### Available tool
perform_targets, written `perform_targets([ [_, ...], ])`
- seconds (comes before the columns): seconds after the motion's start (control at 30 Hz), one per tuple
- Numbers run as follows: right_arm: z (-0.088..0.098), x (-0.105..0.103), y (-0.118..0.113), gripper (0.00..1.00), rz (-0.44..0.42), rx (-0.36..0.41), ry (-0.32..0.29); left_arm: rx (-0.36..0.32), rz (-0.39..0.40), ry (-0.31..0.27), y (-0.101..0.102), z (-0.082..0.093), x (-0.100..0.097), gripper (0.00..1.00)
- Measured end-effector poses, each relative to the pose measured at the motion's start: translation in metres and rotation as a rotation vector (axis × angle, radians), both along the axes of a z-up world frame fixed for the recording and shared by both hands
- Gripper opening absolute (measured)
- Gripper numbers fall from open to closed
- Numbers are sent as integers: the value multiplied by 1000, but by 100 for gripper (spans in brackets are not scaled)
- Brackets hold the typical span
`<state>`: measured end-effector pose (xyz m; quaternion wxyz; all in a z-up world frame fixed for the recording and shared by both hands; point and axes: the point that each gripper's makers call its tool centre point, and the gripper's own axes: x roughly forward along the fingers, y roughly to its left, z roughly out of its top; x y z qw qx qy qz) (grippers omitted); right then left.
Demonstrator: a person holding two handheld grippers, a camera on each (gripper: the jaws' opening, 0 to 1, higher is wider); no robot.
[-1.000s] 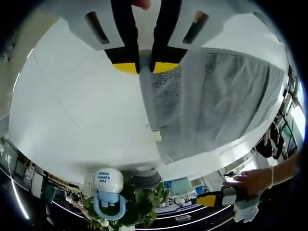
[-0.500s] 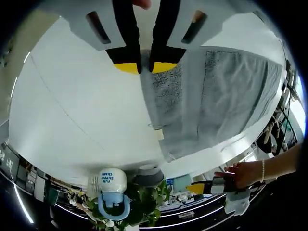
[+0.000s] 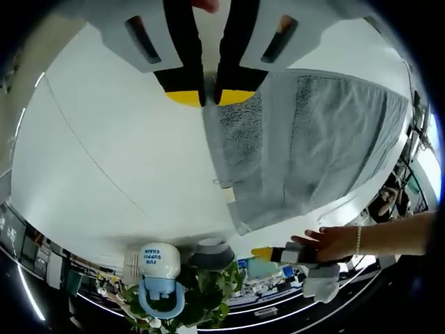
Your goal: Fold the towel on the table until its edges align and the towel forms a compact rectangular stack.
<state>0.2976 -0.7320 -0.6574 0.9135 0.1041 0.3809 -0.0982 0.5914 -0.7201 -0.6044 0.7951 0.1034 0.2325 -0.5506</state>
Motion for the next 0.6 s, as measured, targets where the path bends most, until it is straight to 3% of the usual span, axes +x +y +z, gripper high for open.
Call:
perform_targets([
  [0.17,0,0,1,4,-12,1,-5,27,0,7,-2,-17,0,36],
  [0.6,-1,2,2,3,-16,-4,16,22,24,30,-1,-29,12,28],
])
